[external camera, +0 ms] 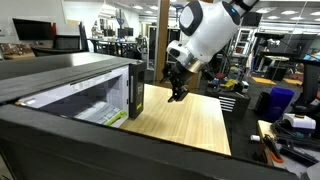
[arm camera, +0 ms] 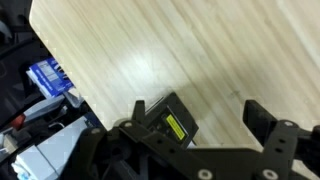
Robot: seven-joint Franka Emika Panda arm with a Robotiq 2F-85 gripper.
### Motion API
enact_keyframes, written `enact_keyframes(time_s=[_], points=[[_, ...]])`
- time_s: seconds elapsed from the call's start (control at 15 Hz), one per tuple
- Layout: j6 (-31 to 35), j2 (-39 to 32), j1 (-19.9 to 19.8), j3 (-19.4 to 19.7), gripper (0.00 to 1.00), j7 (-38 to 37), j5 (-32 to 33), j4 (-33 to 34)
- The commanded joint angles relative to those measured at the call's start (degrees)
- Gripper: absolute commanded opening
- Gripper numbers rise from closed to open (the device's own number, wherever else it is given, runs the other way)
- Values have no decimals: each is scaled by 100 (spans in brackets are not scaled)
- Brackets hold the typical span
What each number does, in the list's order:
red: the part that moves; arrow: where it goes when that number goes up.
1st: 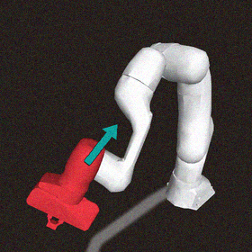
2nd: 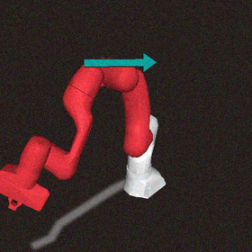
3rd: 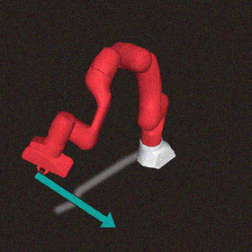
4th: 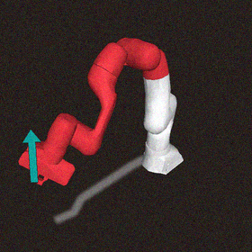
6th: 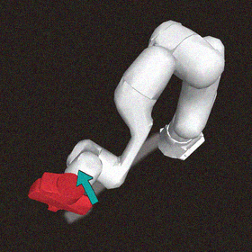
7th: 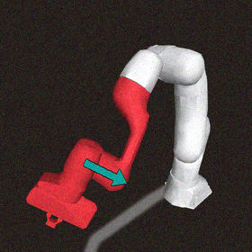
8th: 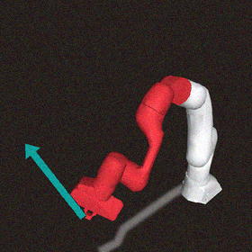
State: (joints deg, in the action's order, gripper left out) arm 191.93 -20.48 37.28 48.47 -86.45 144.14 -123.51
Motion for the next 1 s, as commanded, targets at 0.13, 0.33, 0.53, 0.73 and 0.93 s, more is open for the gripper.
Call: enact_keyframes(time_s=[0.13, 0.33, 0.53, 0.73, 0.93], points=[[791, -1178, 1303, 1466, 100, -998, 455, -82], [681, -1520, 1409, 1438, 100, -1653, 639, -364], [617, -1684, 1051, 1248, 100, -2212, 480, -716], [615, -1444, 588, 1132, 100, -2600, 498, -884], [615, -1368, 19, 985, 100, -2952, 502, -890]])
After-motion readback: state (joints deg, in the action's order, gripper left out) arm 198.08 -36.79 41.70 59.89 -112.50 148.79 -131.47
